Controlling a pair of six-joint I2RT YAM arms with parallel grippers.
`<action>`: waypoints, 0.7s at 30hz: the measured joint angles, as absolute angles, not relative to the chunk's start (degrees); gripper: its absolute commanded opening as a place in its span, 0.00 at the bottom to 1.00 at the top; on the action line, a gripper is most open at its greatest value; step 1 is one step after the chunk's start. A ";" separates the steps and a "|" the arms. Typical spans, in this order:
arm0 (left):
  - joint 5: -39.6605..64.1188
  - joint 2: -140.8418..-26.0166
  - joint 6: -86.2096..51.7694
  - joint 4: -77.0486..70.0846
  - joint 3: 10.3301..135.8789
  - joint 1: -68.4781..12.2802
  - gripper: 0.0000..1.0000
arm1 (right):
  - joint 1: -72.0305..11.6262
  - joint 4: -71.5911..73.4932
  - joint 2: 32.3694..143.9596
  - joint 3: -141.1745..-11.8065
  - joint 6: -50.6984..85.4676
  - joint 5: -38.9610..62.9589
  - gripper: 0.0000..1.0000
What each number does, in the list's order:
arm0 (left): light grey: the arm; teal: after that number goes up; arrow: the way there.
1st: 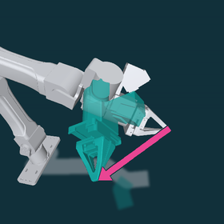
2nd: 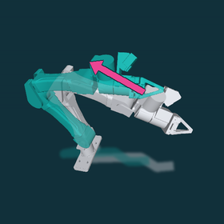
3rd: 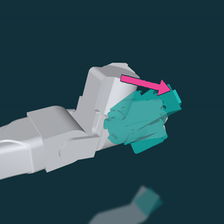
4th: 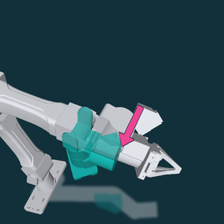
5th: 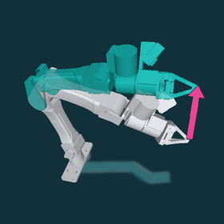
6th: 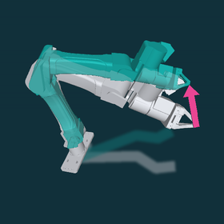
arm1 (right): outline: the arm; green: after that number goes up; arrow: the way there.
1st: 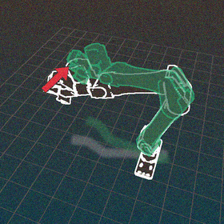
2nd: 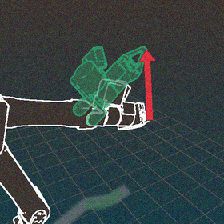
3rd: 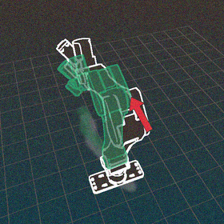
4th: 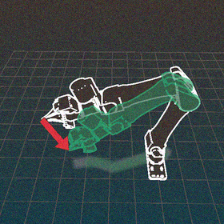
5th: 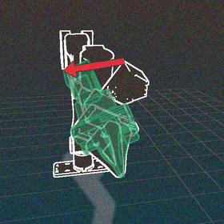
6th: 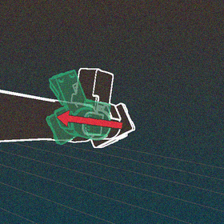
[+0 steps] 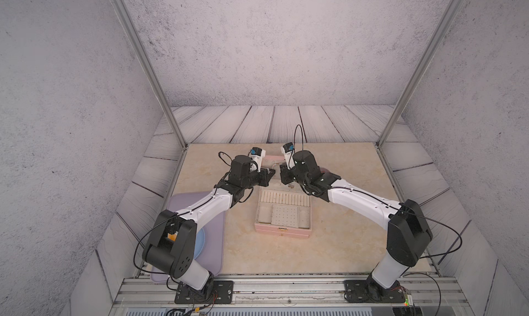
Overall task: Put jewelry chain into jewelry box
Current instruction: Hang the necklace on the jewelry box clasp.
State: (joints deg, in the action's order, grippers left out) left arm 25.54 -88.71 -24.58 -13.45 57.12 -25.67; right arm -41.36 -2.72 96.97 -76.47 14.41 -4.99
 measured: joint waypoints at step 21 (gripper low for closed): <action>24.84 -91.48 -30.09 -10.92 60.27 -25.65 0.00 | -39.88 -4.05 100.07 -80.14 20.23 -3.07 0.09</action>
